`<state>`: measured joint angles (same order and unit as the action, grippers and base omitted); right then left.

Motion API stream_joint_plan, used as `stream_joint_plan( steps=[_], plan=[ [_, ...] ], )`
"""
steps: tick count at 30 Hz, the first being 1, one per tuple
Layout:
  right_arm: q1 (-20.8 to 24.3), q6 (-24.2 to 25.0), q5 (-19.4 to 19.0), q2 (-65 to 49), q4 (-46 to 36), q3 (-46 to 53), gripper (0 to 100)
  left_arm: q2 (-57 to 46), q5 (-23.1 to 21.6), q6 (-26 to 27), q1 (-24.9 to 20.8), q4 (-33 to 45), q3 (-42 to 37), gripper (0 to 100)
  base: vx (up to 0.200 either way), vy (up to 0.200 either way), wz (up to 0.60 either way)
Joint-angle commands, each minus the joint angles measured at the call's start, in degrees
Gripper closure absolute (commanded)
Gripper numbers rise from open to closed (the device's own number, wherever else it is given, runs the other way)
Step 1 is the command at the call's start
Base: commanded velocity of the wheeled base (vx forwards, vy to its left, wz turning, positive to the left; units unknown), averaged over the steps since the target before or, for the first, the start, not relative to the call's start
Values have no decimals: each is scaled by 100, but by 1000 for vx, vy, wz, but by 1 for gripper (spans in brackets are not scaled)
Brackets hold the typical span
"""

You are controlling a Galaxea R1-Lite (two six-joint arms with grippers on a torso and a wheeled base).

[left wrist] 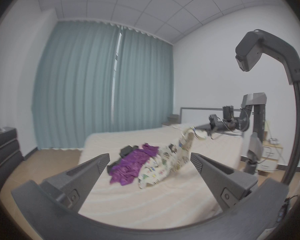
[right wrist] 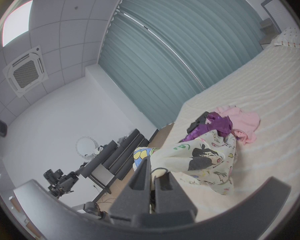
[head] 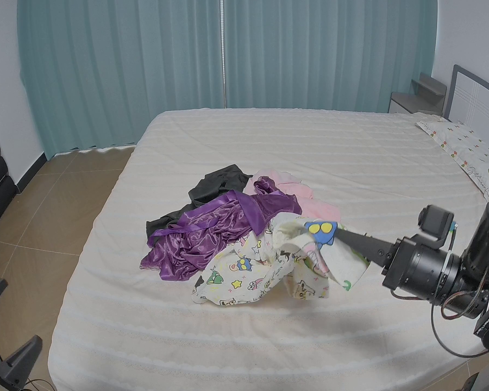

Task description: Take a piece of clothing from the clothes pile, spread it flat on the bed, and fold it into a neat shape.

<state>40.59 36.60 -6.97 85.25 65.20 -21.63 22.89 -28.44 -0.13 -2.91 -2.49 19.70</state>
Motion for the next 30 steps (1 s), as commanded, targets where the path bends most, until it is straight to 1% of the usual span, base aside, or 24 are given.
stream_joint_plan(
  steps=[1,3,5,8,9,12,14,15,16,17,20,23,30],
  plan=[
    [80,-21,-287,-1054,-1079,-1177,100,3300,-882,84,-1563,-173,210,0,0,0,0],
    [89,-21,-357,-993,-1097,-1318,100,3916,-698,110,-2073,-419,183,0,0,0,0],
    [142,-21,-384,-905,-1123,-1450,100,4461,-522,110,-2416,-797,157,0,0,0,0],
    [265,-30,-375,-694,-1132,-1617,100,5243,-311,119,-2715,-1562,16,0,0,0,0],
    [291,-47,-375,-641,-1132,-1661,100,5594,-206,119,-2802,-1940,-28,0,0,0,0],
    [414,-74,-375,-553,-1132,-1722,100,6561,225,110,-2961,-2968,-133,0,0,0,0],
    [467,-82,-375,-509,-1123,-1740,100,7036,480,13,-3075,-3654,-168,0,0,0,0],
    [493,-91,-375,-492,-1123,-1740,100,7229,568,-39,-3136,-3935,-168,0,0,0,0],
    [502,-91,-375,-483,-1123,-1740,100,7264,576,-57,-3145,-3988,-168,0,0,0,0],
    [537,-109,-375,-465,-1123,-1740,100,7651,761,-233,-3242,-4497,-168,0,0,0,0],
    [520,-126,-375,-448,-1123,-1740,100,8126,1183,-426,-3453,-5209,-256,0,0,0,0],
    [476,-126,-375,-439,-1123,-1740,100,8345,1262,-444,-3585,-5684,-485,0,0,0,0],
    [441,-126,-375,-465,-1123,-1766,100,8917,1359,-435,-3620,-6132,-423,0,0,0,0]
  ],
)
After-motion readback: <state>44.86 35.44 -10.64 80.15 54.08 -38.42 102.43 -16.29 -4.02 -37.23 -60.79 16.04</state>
